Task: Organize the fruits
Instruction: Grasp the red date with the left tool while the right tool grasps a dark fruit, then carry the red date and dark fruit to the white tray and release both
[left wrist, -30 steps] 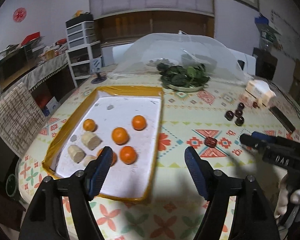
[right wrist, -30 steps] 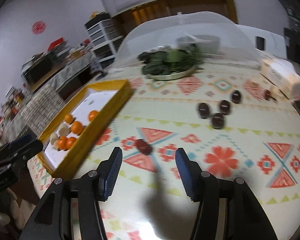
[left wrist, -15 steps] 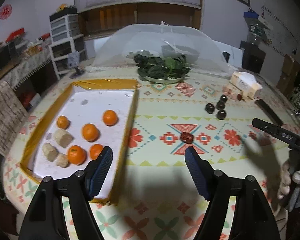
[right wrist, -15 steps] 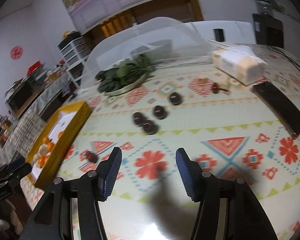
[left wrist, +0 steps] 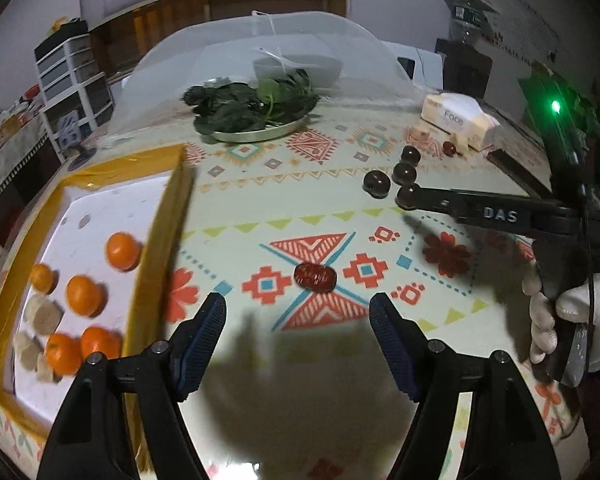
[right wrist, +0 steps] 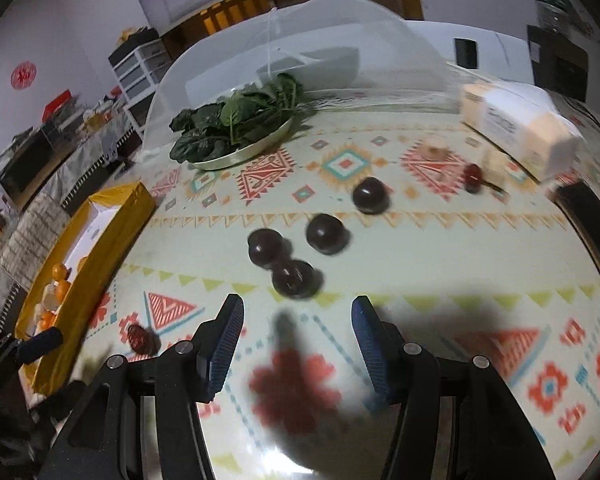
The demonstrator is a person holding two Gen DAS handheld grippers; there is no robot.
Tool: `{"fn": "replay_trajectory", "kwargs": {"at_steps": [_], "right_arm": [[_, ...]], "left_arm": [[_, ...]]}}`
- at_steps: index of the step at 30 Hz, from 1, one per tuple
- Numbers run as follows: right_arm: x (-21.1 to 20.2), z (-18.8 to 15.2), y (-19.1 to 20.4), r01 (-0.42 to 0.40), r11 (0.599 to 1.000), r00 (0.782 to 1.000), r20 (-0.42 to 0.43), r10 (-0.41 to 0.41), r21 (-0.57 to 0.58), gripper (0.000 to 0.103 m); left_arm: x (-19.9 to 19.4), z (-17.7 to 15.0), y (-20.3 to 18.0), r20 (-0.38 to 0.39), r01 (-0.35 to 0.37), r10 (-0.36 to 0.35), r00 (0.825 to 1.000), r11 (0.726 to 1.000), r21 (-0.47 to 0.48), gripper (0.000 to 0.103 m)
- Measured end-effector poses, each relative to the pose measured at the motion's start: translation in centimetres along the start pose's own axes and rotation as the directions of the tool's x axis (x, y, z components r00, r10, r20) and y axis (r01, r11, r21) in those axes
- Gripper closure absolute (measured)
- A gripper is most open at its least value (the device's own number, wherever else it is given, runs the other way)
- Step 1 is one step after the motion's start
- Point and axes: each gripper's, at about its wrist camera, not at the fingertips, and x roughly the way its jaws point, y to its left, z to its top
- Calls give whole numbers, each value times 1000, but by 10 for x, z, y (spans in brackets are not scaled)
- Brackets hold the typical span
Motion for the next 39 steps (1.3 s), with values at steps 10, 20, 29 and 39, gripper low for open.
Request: {"fn": "replay_trajectory", "kwargs": {"at_steps": [10, 20, 29, 39], "right_arm": [[23, 10, 3, 37, 999, 999, -26, -38, -37, 48], [23, 9, 10, 52, 997, 998, -23, -54, -63, 76], [-15, 3, 24, 15, 998, 1000, 24, -13, -59, 76], [-43, 3, 84, -185, 980, 982, 25, 187, -69, 76]], "left_arm": [[59, 18, -15, -94, 33, -30, 995, 999, 33, 41], [52, 10, -17, -85, 45, -41, 996, 998, 47, 73], [8, -1, 7, -22, 84, -85, 996, 995, -51, 72], [-57, -19, 84, 81, 25, -7, 997, 975, -223, 72]]}}
